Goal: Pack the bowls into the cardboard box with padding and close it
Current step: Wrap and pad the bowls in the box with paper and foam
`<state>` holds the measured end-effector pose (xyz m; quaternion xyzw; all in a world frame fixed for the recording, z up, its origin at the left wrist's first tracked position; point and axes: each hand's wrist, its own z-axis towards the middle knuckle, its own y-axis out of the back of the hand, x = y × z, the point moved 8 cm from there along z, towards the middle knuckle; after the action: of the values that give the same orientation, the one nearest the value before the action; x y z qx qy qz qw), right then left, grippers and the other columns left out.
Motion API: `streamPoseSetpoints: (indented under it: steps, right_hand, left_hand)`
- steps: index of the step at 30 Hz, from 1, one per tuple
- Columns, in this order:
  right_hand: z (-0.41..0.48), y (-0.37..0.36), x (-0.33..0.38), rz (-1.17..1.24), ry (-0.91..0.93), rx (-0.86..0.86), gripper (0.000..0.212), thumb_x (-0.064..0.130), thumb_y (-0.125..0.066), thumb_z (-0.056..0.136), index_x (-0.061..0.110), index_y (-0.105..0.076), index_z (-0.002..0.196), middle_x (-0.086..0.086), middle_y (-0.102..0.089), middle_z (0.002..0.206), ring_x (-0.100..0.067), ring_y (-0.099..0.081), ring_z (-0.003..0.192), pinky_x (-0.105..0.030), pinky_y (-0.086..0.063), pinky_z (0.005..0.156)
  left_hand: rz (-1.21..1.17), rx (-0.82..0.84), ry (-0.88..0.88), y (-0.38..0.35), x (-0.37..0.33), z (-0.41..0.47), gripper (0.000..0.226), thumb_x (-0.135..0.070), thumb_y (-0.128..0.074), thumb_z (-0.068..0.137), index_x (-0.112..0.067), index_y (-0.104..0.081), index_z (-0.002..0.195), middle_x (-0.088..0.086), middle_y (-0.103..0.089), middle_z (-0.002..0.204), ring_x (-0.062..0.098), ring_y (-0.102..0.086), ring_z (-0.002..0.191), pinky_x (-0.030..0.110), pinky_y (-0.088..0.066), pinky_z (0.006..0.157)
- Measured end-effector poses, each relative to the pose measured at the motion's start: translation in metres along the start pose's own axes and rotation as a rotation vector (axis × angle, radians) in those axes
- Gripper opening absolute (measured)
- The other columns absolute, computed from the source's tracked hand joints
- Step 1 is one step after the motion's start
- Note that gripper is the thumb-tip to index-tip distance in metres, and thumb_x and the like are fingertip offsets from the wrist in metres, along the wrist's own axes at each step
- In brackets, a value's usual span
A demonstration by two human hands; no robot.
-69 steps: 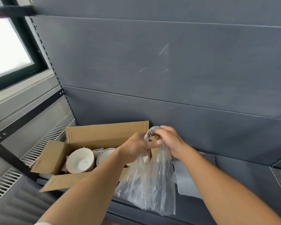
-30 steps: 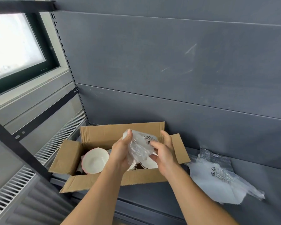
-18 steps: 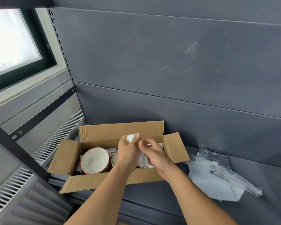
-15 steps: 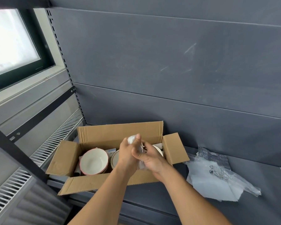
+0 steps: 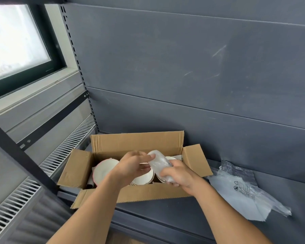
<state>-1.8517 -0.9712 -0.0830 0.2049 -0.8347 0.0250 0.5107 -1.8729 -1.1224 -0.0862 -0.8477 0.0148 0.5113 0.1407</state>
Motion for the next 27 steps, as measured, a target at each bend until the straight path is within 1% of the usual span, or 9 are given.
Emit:
streamPoseSetpoints:
  steps: [2,4,7,9,13,16,21,25,27]
  right_hand:
    - [0.001,-0.001,-0.001,-0.022,-0.021,0.024,0.032,0.009,-0.058,0.083,-0.005,-0.059,0.111,-0.007,-0.051,0.075,-0.012,-0.046,0.055,-0.023,-0.030,0.046]
    - [0.002,-0.007,-0.002,-0.057,-0.041,0.070,0.028,0.006,-0.056,0.085,-0.005,-0.061,0.110,-0.009,-0.055,0.078,-0.015,-0.054,0.061,-0.024,-0.040,0.050]
    - [0.003,-0.015,-0.004,0.010,-0.044,0.145,0.036,0.004,-0.061,0.080,-0.008,-0.059,0.114,-0.014,-0.060,0.092,-0.024,-0.063,0.077,-0.037,-0.056,0.070]
    - [0.002,-0.016,-0.008,0.123,-0.050,0.175,0.037,0.000,-0.067,0.081,-0.008,-0.059,0.117,-0.013,-0.063,0.098,-0.026,-0.065,0.084,-0.041,-0.059,0.080]
    - [-0.002,-0.009,-0.013,0.374,-0.030,0.139,0.042,0.004,-0.076,0.080,-0.005,-0.062,0.119,-0.009,-0.063,0.087,-0.017,-0.061,0.069,-0.021,-0.052,0.057]
    - [0.002,0.001,-0.017,0.605,-0.033,0.043,0.044,0.013,-0.073,0.074,-0.002,-0.062,0.114,-0.009,-0.057,0.084,-0.011,-0.051,0.063,-0.014,-0.046,0.047]
    - [0.018,0.022,-0.021,0.719,-0.051,-0.126,0.029,0.022,-0.067,0.088,-0.002,-0.064,0.105,-0.009,-0.059,0.083,-0.011,-0.048,0.061,-0.014,-0.047,0.050]
    - [0.040,0.039,-0.019,0.699,-0.070,-0.192,0.023,0.014,-0.067,0.091,-0.003,-0.065,0.106,-0.011,-0.061,0.085,-0.012,-0.052,0.061,-0.016,-0.052,0.054]
    - [0.051,0.045,-0.016,0.705,-0.085,-0.166,0.019,0.011,-0.067,0.091,-0.004,-0.066,0.102,-0.012,-0.062,0.083,-0.013,-0.054,0.061,-0.017,-0.053,0.054]
  left_hand:
    - [-0.026,-0.005,0.025,0.004,0.000,-0.004,0.040,-0.035,-0.080,0.079,-0.008,-0.059,0.100,0.013,-0.067,0.108,0.027,-0.064,0.084,0.030,-0.055,0.074]
    - [0.055,0.059,0.028,-0.006,0.001,-0.009,0.040,-0.039,-0.076,0.082,-0.019,-0.064,0.114,0.007,-0.068,0.107,0.024,-0.062,0.078,0.029,-0.054,0.069]
    - [0.098,0.112,-0.048,-0.019,0.003,-0.009,0.024,-0.022,-0.073,0.086,-0.007,-0.068,0.104,0.009,-0.069,0.088,0.019,-0.063,0.074,0.026,-0.053,0.066]
    - [0.045,0.084,-0.060,-0.017,0.007,-0.007,0.013,-0.011,-0.073,0.085,-0.001,-0.068,0.092,0.013,-0.067,0.084,0.020,-0.063,0.072,0.025,-0.053,0.066]
    - [-0.111,0.062,-0.047,-0.012,0.019,-0.002,0.004,-0.003,-0.068,0.086,-0.002,-0.065,0.085,0.011,-0.066,0.081,0.017,-0.064,0.071,0.022,-0.054,0.066]
    - [-0.218,-0.009,-0.056,-0.011,0.024,0.003,0.007,-0.001,-0.066,0.087,-0.002,-0.064,0.081,0.010,-0.066,0.080,0.018,-0.063,0.073,0.022,-0.055,0.068]
    - [-0.324,-0.062,-0.106,-0.020,0.030,0.011,0.020,0.005,-0.064,0.086,-0.006,-0.067,0.070,0.011,-0.068,0.077,0.019,-0.068,0.075,0.024,-0.057,0.069]
    - [-0.363,-0.105,-0.111,-0.020,0.032,0.024,0.005,0.005,-0.067,0.084,0.000,-0.066,0.084,0.017,-0.069,0.089,0.030,-0.066,0.090,0.036,-0.055,0.090]
    - [-0.366,-0.125,-0.109,-0.017,0.031,0.032,0.009,0.004,-0.069,0.083,0.002,-0.066,0.091,0.020,-0.069,0.094,0.035,-0.067,0.095,0.040,-0.054,0.095]
